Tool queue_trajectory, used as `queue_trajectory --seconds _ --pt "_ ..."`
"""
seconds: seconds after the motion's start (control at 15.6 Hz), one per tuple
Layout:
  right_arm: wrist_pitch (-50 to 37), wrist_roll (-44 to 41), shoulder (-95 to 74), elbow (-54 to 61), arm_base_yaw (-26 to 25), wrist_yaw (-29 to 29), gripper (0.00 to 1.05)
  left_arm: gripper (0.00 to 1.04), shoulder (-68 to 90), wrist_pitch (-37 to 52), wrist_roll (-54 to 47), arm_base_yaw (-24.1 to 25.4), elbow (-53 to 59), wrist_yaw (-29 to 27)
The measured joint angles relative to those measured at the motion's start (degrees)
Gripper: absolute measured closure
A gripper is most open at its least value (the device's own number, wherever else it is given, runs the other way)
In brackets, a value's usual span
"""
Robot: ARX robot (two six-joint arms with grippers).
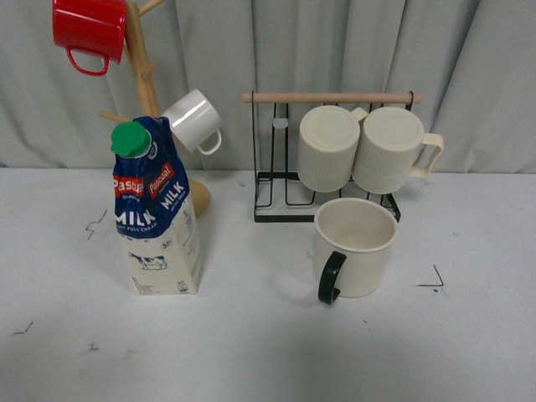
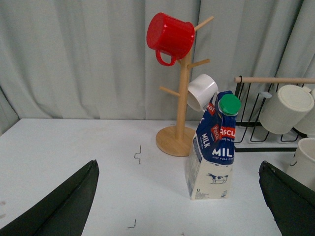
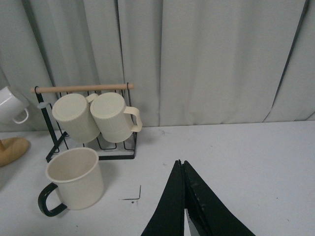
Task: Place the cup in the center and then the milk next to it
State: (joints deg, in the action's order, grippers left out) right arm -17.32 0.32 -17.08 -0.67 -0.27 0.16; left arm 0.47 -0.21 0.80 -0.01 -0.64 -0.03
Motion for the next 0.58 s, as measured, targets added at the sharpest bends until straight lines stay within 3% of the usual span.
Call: queue_trajectory --seconds 0.45,0.51,0.58 --pt "8.26 0.00 7.72 0.00 0.00 0.00 1.03 0.07 0.00 0.02 0.00 0.00 0.00 0.02" --pt "17.14 0.00 13.84 0.00 0.00 -0.13 1.03 0.07 0.00 0.00 0.00 0.00 0.00 0.00" --pt "16.39 0.00 16.79 -0.04 0.00 -0.20 1.03 0.07 0.00 -0.02 -0.02 0.00 0.00 0.07"
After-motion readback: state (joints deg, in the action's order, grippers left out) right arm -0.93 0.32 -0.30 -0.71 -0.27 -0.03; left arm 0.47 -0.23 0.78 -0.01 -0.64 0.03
